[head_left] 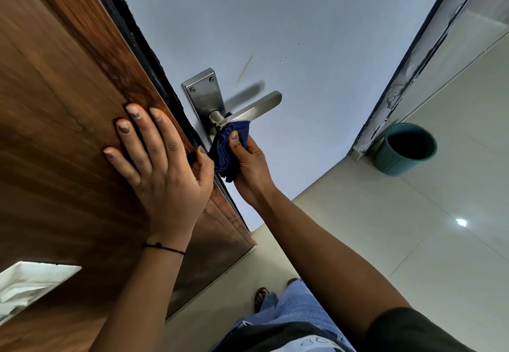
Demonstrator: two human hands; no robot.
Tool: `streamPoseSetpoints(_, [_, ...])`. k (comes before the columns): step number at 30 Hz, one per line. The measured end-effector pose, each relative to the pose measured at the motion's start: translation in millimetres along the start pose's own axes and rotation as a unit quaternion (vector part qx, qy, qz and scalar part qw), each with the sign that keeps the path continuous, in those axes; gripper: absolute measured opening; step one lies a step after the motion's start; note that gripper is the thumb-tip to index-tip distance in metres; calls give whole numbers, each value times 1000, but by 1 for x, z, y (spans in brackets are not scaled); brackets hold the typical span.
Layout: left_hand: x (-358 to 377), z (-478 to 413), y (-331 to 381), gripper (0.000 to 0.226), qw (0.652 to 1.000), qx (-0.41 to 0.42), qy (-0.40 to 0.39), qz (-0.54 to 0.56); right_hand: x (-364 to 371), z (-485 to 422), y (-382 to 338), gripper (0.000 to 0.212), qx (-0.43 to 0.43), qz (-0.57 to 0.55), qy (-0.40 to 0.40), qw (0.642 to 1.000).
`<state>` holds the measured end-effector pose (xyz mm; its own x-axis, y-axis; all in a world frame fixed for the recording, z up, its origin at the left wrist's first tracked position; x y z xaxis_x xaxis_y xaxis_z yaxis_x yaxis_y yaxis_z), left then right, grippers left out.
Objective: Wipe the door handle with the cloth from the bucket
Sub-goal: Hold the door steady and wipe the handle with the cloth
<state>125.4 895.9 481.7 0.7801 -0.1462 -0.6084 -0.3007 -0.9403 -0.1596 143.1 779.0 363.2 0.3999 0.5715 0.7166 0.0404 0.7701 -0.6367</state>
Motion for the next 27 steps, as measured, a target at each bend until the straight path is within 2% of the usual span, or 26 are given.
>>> streamPoseSetpoints(5, [1,1,-1,73,1000,-1,-8,-5,-3,0,1,20,-46,65,-9,997])
streamPoseSetpoints(11, [1,1,-1,73,1000,7,9,-3,-7,-6,2,33,-105,150,28,983])
streamPoseSetpoints(15, [2,1,-1,81,1000,13,19,-5,0,-8,2,32,-133,156,96,974])
streamPoseSetpoints(20, [2,3,-1,73,1000,14,12,1,8,-3,6,32,-156,156,218,951])
streamPoseSetpoints(27, [2,3,-1,84,1000,22,10,-10,-27,5,-26,22,-171,225,273,920])
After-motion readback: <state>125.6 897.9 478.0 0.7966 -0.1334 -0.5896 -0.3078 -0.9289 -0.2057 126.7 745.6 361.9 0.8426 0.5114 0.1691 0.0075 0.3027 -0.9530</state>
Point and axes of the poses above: each hand's wrist, its own z-axis away from the middle knuckle, its own x-axis out of the palm, y = z × x, the point moved 5 cm from there along -z, towards the middle knuckle, and after that the axes turned 1 degree about z, right-handed, at the moved point
